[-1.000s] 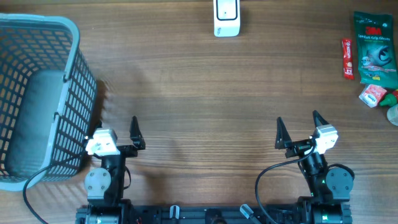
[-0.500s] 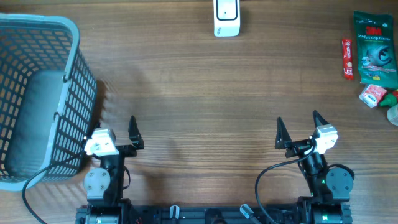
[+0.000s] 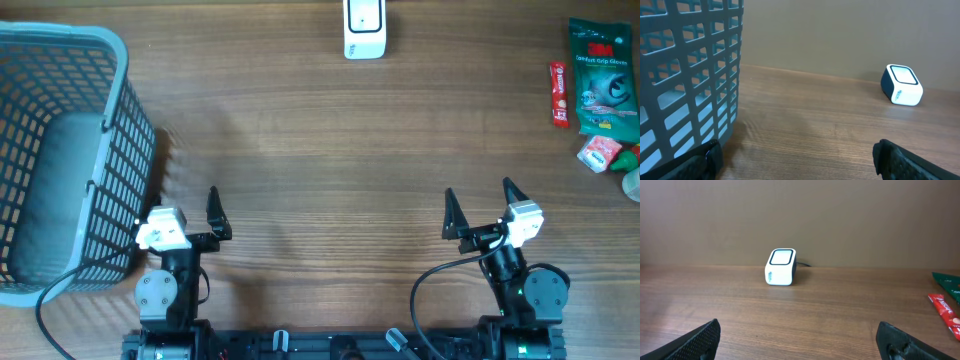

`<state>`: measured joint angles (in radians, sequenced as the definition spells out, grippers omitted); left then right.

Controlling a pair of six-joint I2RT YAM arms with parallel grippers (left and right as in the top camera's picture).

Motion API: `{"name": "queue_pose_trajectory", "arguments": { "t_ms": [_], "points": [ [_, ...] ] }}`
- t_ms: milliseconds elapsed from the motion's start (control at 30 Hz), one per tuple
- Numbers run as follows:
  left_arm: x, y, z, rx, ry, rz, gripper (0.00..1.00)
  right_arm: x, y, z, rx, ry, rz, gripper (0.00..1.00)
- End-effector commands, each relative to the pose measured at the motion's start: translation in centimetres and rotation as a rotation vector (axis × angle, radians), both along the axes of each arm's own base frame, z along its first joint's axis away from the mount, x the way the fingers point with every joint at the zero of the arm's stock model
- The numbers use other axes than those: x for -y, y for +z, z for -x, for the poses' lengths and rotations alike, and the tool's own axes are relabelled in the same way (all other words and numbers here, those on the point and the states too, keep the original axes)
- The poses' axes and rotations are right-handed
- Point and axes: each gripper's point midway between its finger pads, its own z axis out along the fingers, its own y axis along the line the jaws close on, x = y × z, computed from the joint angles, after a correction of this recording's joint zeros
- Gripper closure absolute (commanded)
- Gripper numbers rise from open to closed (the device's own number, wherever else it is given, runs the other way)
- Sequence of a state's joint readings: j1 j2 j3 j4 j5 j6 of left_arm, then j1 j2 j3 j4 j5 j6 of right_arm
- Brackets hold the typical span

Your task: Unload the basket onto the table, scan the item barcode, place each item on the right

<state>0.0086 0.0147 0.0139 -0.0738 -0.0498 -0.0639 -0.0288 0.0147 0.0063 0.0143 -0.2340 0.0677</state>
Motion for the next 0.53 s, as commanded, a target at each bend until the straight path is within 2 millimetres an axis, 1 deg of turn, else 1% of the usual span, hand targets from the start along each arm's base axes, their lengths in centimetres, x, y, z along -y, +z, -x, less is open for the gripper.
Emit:
{"name": "queue_pose_trajectory", "arguments": {
  "t_ms": [0,500],
  "points": [
    [0.11,-0.09,-0.01,0.004,-0.011,-0.018,0.0,0.16,0.23,0.02,0.009,-0.012,-0.013,0.0],
    [0.11,-0.09,-0.01,0.004,-0.011,-0.018,0.0,0.16,0.22,0.02,0.008,-0.012,-0.013,0.0]
  ]
}}
